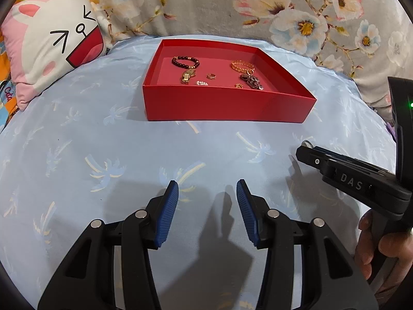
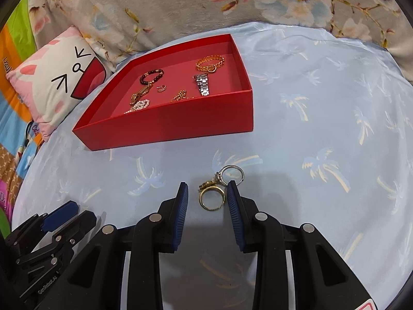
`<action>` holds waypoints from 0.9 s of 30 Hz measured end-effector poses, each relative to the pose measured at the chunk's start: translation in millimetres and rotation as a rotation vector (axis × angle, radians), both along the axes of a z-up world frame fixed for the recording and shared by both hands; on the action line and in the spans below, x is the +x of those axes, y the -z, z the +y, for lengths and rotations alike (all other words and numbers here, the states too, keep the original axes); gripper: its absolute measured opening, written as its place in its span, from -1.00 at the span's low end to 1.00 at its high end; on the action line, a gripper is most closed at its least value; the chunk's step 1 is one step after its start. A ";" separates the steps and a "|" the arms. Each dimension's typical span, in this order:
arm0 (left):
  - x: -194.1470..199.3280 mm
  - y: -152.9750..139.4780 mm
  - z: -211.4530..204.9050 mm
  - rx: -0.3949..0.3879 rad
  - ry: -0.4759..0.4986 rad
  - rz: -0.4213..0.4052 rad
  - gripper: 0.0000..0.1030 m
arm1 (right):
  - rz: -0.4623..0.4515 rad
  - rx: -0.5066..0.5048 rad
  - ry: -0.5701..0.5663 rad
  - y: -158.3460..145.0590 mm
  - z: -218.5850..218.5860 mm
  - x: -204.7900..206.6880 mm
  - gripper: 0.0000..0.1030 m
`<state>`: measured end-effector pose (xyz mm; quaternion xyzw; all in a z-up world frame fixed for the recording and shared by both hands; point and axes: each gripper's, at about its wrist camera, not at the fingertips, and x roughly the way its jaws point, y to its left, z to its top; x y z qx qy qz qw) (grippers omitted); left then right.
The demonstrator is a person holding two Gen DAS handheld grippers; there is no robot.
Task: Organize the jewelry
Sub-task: 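Grasp the gold ring with the right tool, then grasp the silver ring with the left tool while the right tool holds the gold ring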
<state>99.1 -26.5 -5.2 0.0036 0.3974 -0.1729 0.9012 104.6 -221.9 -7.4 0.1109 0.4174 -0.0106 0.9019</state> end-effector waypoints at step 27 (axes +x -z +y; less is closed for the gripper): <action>0.9 -17.5 -106.4 -0.028 0.211 -0.019 -0.14 | -0.031 0.075 0.164 -21.8 -77.8 -85.4 -0.63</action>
